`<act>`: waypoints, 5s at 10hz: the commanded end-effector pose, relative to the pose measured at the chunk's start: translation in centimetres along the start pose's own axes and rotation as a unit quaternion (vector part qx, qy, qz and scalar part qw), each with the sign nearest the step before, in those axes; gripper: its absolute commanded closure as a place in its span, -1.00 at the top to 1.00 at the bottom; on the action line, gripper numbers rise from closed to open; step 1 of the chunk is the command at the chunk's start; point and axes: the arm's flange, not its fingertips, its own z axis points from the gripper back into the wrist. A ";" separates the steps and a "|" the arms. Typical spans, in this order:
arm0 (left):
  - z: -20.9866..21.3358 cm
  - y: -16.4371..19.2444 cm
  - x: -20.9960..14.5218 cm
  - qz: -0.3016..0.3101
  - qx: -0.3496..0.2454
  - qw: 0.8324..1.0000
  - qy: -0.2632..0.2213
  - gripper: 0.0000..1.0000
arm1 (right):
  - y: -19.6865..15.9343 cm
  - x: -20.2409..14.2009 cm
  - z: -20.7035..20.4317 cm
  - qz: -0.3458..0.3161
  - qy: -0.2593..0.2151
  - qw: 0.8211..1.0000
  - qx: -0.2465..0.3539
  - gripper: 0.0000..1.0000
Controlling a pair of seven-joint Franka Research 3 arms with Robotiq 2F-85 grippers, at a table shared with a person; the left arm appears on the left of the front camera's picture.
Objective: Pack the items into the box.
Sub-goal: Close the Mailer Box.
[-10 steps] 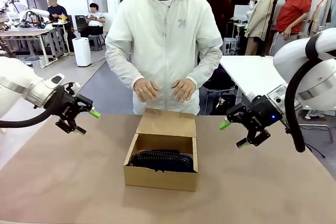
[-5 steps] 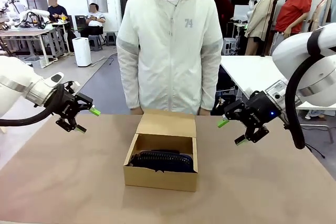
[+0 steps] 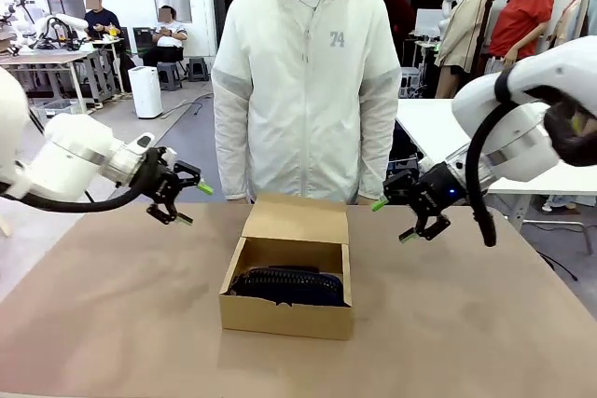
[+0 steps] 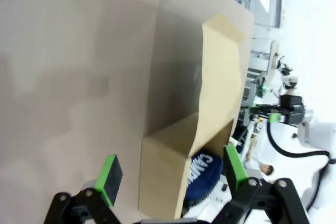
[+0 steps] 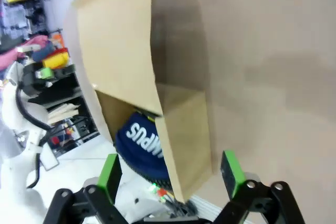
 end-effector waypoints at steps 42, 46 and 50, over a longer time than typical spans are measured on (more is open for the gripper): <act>-11.2 -4.0 4.9 -0.381 -0.263 0.875 0.140 -0.44 | 0.9 4.7 -6.8 0.242 -0.063 0.939 0.236 -0.31; -11.2 -4.0 4.9 -0.381 -0.263 0.875 0.140 -0.44 | 0.9 4.7 -6.8 0.242 -0.063 0.939 0.236 -0.31; -10.4 -4.9 0.1 -0.506 -0.291 0.807 0.088 -0.44 | 1.1 2.0 -6.9 0.313 -0.118 0.914 0.228 -0.31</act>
